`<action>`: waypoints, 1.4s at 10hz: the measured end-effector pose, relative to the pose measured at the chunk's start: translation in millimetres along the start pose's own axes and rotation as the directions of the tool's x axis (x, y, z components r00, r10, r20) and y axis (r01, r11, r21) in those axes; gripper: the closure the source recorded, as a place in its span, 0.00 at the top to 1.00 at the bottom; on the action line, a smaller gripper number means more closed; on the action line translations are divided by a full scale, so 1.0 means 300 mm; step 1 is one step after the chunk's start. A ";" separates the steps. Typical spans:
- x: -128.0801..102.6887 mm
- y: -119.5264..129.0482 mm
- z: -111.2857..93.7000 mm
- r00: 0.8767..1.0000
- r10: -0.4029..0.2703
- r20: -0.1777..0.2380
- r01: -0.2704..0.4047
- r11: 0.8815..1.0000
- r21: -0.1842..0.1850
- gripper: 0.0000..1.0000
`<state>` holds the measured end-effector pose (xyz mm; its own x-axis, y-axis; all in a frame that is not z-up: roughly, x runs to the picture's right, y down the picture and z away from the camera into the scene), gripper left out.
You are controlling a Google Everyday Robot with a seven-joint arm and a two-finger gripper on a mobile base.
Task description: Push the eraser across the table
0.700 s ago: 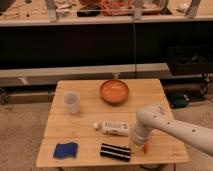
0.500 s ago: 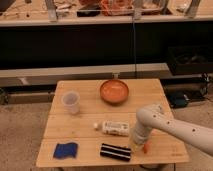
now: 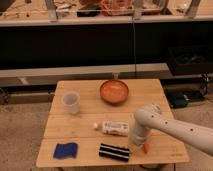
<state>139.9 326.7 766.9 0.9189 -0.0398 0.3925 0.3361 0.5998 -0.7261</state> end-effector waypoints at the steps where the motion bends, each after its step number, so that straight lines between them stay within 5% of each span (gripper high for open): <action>1: -0.003 0.004 0.009 1.000 -0.007 -0.005 0.007 1.000 -0.005 0.03; 14: -0.033 0.005 0.016 0.999 -0.039 -0.014 0.039 0.999 -0.016 0.03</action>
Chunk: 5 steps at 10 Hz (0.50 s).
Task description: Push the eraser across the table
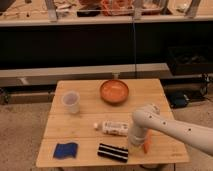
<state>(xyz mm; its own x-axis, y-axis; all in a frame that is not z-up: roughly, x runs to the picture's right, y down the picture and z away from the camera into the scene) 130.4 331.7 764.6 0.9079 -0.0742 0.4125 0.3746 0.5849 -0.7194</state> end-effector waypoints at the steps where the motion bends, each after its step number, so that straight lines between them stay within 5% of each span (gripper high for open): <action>1: -0.022 -0.004 0.010 1.000 -0.011 0.003 0.011 1.000 0.000 0.03; 5: -0.022 -0.003 0.003 1.000 -0.017 -0.002 0.017 1.000 -0.002 0.03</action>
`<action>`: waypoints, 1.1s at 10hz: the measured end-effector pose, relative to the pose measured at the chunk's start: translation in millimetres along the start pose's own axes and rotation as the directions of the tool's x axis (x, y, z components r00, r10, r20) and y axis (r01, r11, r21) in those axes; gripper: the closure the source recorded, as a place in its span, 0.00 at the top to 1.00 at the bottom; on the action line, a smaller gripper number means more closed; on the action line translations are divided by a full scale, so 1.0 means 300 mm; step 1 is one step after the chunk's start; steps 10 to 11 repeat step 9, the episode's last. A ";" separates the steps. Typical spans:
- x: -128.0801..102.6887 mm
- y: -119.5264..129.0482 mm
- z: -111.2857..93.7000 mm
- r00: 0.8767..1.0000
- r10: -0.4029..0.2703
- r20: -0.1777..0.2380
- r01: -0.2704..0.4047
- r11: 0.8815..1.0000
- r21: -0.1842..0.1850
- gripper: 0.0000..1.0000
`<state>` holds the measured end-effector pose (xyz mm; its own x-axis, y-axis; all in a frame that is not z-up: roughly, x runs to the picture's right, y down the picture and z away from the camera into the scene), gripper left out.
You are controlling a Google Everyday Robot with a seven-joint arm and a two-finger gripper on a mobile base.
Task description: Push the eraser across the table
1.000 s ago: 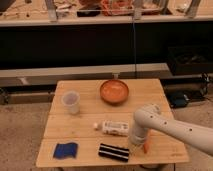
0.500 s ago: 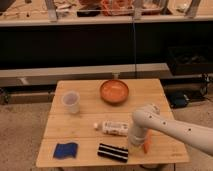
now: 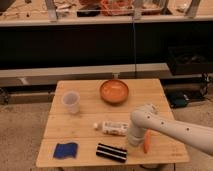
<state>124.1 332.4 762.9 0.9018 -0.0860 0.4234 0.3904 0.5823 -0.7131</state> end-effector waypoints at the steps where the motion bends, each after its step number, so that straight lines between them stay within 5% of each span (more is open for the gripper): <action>1: -0.010 -0.005 0.009 1.000 -0.010 -0.005 0.010 1.000 -0.001 0.03; 11: -0.044 -0.010 0.006 0.999 -0.037 -0.007 0.037 0.999 -0.004 0.03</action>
